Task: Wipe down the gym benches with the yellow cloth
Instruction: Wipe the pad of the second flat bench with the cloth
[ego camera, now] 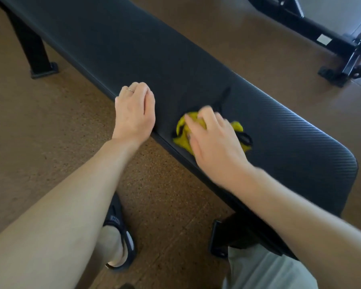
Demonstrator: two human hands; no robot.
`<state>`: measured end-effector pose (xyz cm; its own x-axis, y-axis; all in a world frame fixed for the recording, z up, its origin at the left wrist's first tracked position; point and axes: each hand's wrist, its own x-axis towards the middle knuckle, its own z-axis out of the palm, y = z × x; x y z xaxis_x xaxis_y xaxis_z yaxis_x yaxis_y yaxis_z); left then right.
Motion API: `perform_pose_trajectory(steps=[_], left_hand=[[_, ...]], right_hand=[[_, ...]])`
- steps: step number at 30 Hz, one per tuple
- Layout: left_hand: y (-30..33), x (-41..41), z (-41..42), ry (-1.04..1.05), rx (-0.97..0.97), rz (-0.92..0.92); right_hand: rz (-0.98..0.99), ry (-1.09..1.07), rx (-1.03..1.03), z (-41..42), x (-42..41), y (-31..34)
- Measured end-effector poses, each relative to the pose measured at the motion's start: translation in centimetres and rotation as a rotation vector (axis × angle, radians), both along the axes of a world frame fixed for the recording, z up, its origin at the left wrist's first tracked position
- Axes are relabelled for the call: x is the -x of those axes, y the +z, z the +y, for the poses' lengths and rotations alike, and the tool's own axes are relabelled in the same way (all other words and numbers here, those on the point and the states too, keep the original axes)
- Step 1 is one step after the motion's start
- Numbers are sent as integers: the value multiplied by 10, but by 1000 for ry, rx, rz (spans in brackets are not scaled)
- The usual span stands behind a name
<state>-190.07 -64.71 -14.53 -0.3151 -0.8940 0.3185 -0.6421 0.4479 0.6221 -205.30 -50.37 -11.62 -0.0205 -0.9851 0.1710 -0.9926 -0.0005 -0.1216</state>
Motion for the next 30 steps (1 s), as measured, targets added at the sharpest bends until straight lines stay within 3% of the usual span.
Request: perform_pose_trajectory(steps=[4,10,15,19,23,26,30], left_hand=[[0,0,-3,-11,7,-5],[20,-19,-19,-60,-222,134],[5,-50,-39,197,-154,-140],[-15,-45,-35,179,-110,-44],[-19,-44,-35,176,-84,46],[-19,-45,-34,152,-46,72],[-15,-42,-32,181,-115,85]], right_hand=[[7,112,6,40,-3,0],[79,64,-2,-55,-44,-4],[153,151,-66,26,-24,2],[222,209,-36,65,-10,-6],[290,227,52,-13,-46,-10],[266,174,-3,-69,-77,-4],[243,174,-16,-20,-58,-4]])
